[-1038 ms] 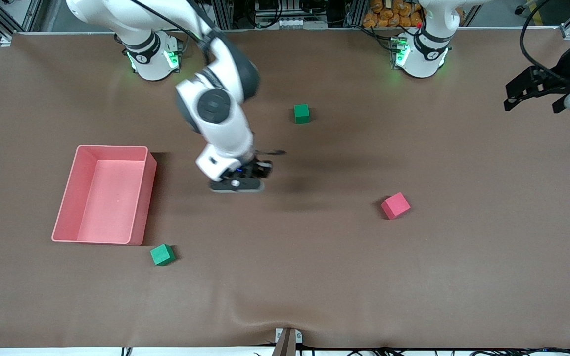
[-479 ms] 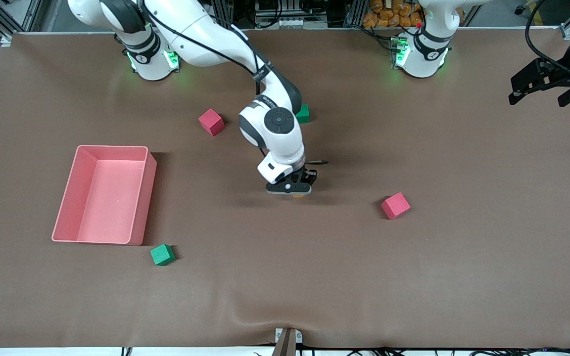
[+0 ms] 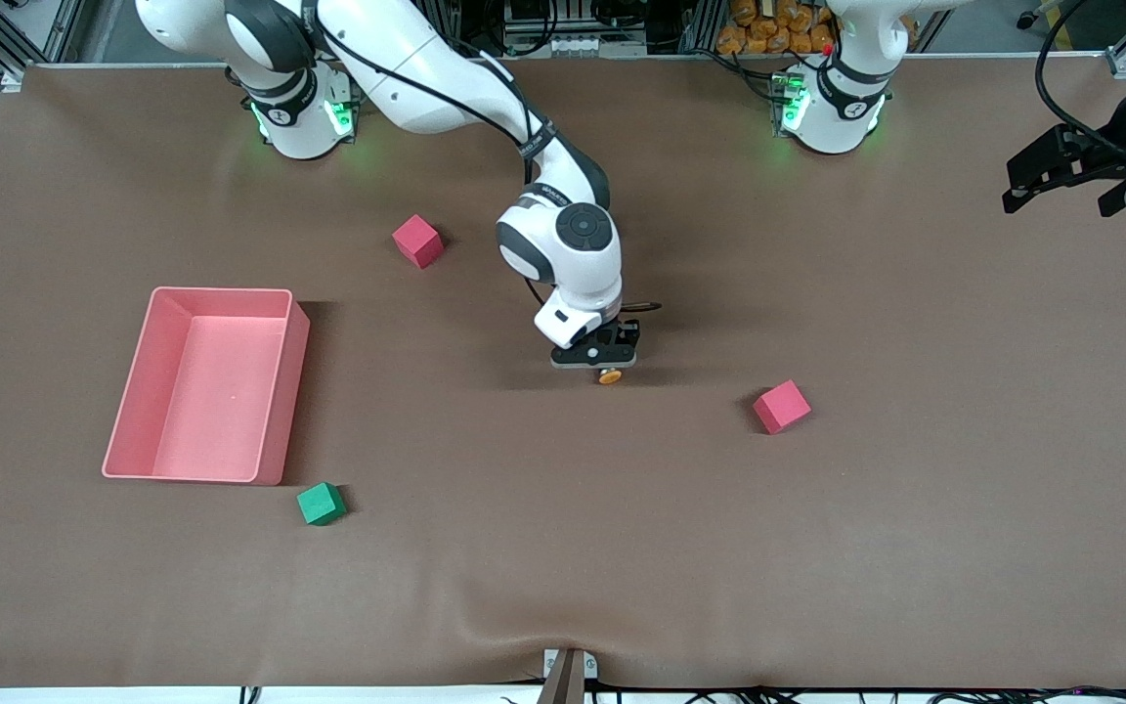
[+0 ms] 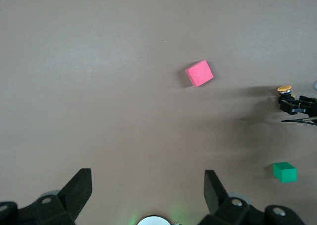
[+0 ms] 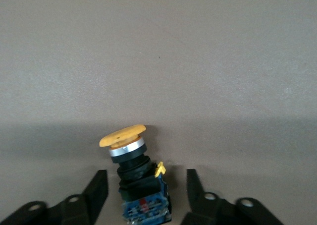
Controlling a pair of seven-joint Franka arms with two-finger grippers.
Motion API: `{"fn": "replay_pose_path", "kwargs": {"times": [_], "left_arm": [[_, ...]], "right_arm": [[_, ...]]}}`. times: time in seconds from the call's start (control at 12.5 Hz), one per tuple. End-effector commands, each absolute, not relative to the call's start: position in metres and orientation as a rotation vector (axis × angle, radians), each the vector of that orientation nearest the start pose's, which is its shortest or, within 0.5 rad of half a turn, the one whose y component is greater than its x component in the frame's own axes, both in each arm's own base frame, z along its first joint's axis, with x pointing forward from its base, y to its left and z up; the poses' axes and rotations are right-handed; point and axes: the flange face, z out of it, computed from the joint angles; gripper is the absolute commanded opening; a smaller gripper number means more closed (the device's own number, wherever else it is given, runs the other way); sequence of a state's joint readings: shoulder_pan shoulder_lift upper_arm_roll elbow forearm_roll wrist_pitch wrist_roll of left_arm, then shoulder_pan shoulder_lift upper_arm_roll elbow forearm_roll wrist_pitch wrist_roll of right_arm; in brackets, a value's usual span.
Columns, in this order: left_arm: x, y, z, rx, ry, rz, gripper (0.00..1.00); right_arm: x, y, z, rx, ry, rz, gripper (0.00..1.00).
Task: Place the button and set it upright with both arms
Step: 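Grasp the button with the left gripper while the right gripper releases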
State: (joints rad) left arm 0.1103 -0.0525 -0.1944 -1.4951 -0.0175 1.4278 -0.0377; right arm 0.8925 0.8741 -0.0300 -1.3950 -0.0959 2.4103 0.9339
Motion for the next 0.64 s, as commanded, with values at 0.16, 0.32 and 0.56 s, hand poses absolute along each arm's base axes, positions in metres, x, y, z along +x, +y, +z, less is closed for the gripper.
{"fn": "replay_pose_path", "kwargs": {"times": [0.16, 0.32, 0.56], "left_arm": [[0.529, -0.057, 0.655, -3.144, 0.119, 0.122, 1.0], [0.547, -0.081, 0.624, -3.15, 0.18, 0.208, 1.0], [0.567, -0.138, 0.557, -3.175, 0.256, 0.412, 1.0]], "right_arm": [[0.506, 0.562, 0.235, -3.07, 0.035, -0.341, 1.0], [0.54, 0.535, 0.286, -3.022, 0.122, -0.401, 1.0], [0.582, 0.477, 0.361, -3.017, 0.19, -0.443, 1.0]]}}
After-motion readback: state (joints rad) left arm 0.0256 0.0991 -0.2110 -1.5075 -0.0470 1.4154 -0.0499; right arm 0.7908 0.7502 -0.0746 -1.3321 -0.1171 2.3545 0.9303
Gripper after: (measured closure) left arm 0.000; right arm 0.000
